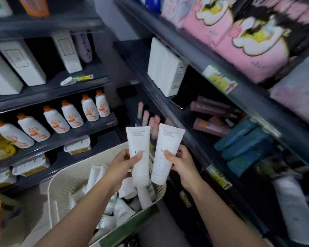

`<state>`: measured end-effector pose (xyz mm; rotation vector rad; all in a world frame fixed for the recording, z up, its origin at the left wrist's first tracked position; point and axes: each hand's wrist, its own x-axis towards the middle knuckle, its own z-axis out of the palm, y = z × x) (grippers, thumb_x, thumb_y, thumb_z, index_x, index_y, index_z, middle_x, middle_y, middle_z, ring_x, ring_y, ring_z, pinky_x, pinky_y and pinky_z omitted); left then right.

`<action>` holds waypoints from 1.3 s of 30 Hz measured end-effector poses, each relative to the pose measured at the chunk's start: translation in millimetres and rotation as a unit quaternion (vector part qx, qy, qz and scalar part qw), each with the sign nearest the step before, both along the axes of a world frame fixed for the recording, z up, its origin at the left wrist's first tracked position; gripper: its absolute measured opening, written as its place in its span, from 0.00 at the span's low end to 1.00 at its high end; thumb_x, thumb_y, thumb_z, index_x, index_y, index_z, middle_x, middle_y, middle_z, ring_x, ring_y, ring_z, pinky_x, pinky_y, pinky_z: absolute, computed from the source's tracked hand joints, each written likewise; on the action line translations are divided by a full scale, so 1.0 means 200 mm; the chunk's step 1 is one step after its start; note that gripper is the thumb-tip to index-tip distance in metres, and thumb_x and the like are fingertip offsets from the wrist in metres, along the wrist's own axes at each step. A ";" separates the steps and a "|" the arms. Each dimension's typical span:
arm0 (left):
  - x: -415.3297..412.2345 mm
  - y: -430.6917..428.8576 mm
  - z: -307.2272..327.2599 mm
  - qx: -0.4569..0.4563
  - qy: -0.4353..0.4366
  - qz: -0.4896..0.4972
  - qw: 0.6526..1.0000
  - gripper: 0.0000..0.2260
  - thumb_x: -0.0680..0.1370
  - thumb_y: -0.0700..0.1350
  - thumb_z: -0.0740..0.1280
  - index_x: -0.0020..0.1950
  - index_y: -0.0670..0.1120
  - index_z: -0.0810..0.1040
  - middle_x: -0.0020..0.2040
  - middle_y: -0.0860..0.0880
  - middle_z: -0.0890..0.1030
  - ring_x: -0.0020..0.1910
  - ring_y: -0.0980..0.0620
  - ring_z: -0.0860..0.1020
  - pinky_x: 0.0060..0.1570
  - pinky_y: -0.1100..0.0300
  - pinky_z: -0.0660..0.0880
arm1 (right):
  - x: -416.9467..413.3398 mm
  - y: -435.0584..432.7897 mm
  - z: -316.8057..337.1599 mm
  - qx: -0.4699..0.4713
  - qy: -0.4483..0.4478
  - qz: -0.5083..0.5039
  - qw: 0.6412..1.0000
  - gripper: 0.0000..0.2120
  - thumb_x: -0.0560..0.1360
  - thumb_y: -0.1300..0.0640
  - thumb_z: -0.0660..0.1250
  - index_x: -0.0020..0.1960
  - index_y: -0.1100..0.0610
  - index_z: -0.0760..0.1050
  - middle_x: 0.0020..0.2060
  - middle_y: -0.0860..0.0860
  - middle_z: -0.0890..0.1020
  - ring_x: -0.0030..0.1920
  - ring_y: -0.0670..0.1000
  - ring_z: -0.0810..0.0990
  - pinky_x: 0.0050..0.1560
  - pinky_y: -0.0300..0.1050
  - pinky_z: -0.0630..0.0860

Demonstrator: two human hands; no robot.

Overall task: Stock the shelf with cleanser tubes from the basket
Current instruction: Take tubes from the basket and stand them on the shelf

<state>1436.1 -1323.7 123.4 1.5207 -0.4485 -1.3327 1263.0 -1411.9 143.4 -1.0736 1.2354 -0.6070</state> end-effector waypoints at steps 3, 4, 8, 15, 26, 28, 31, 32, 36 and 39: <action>-0.11 -0.04 0.12 -0.035 -0.012 -0.048 0.998 0.10 0.77 0.47 0.68 0.58 0.53 0.76 0.53 0.51 0.84 0.50 0.49 0.82 0.48 0.53 0.77 | -0.15 0.03 0.11 -0.040 0.012 -0.027 0.999 0.18 0.73 0.59 0.72 0.60 0.51 0.72 0.55 0.49 0.81 0.55 0.50 0.81 0.57 0.51 0.77; -0.15 -0.05 0.16 -0.046 -0.014 -0.063 0.997 0.10 0.78 0.47 0.68 0.58 0.53 0.76 0.53 0.51 0.84 0.50 0.49 0.82 0.49 0.52 0.76 | -0.21 0.05 0.14 -0.053 0.011 -0.040 0.998 0.19 0.73 0.60 0.72 0.62 0.52 0.72 0.56 0.48 0.81 0.55 0.50 0.80 0.56 0.50 0.77; -0.30 -0.06 0.32 -0.089 -0.024 -0.124 0.988 0.10 0.78 0.43 0.67 0.59 0.52 0.76 0.54 0.52 0.83 0.50 0.50 0.81 0.51 0.51 0.75 | -0.43 0.15 0.29 -0.104 -0.001 -0.070 0.992 0.12 0.74 0.61 0.71 0.53 0.50 0.74 0.53 0.47 0.82 0.53 0.47 0.81 0.53 0.47 0.78; -0.60 0.04 0.58 -0.162 -0.047 -0.193 0.967 0.15 0.78 0.41 0.67 0.63 0.52 0.75 0.57 0.50 0.83 0.57 0.47 0.80 0.56 0.47 0.76 | -0.76 0.36 0.50 -0.149 -0.026 -0.134 0.979 0.12 0.72 0.62 0.73 0.52 0.50 0.76 0.51 0.48 0.83 0.52 0.50 0.82 0.50 0.48 0.79; -1.04 0.13 0.95 -0.280 -0.039 -0.299 0.911 0.14 0.78 0.38 0.65 0.62 0.48 0.75 0.54 0.48 0.84 0.43 0.56 0.83 0.36 0.68 0.78 | -1.24 0.71 0.84 -0.223 -0.001 -0.208 0.952 0.13 0.70 0.63 0.75 0.52 0.56 0.77 0.48 0.55 0.84 0.51 0.56 0.83 0.53 0.54 0.80; -1.12 0.11 0.99 -0.295 -0.037 -0.318 0.900 0.14 0.78 0.36 0.65 0.62 0.47 0.76 0.53 0.50 0.84 0.47 0.56 0.83 0.42 0.67 0.78 | -1.33 0.77 0.89 -0.245 0.008 -0.232 0.941 0.12 0.70 0.62 0.75 0.52 0.55 0.78 0.47 0.55 0.85 0.49 0.56 0.83 0.50 0.53 0.80; -1.23 0.07 1.06 -0.305 -0.025 -0.348 0.886 0.13 0.77 0.37 0.65 0.60 0.47 0.76 0.48 0.50 0.85 0.44 0.55 0.83 0.39 0.66 0.78 | -1.44 0.86 0.97 -0.273 0.020 -0.276 0.921 0.11 0.70 0.61 0.75 0.50 0.54 0.78 0.45 0.52 0.85 0.48 0.55 0.84 0.47 0.53 0.80; -1.27 0.06 1.08 -0.308 -0.022 -0.358 0.881 0.12 0.77 0.37 0.65 0.59 0.48 0.77 0.46 0.51 0.86 0.42 0.55 0.82 0.37 0.65 0.77 | -1.47 0.89 1.00 -0.278 0.023 -0.293 0.915 0.11 0.70 0.61 0.75 0.50 0.55 0.78 0.45 0.52 0.85 0.48 0.55 0.83 0.47 0.54 0.80; -1.46 0.05 1.17 -0.333 -0.017 -0.392 0.858 0.09 0.78 0.38 0.65 0.54 0.49 0.77 0.41 0.53 0.85 0.38 0.57 0.82 0.36 0.64 0.77 | -1.60 1.01 1.10 -0.289 0.019 -0.351 0.890 0.12 0.71 0.64 0.74 0.53 0.58 0.78 0.46 0.52 0.86 0.48 0.54 0.85 0.47 0.50 0.80; -1.60 0.06 1.23 -0.349 -0.008 -0.419 0.838 0.08 0.78 0.38 0.65 0.53 0.50 0.77 0.39 0.55 0.85 0.38 0.58 0.82 0.38 0.63 0.78 | -1.71 1.10 1.14 -0.301 0.045 -0.394 0.867 0.12 0.70 0.63 0.74 0.52 0.57 0.78 0.43 0.52 0.86 0.42 0.51 0.84 0.43 0.48 0.78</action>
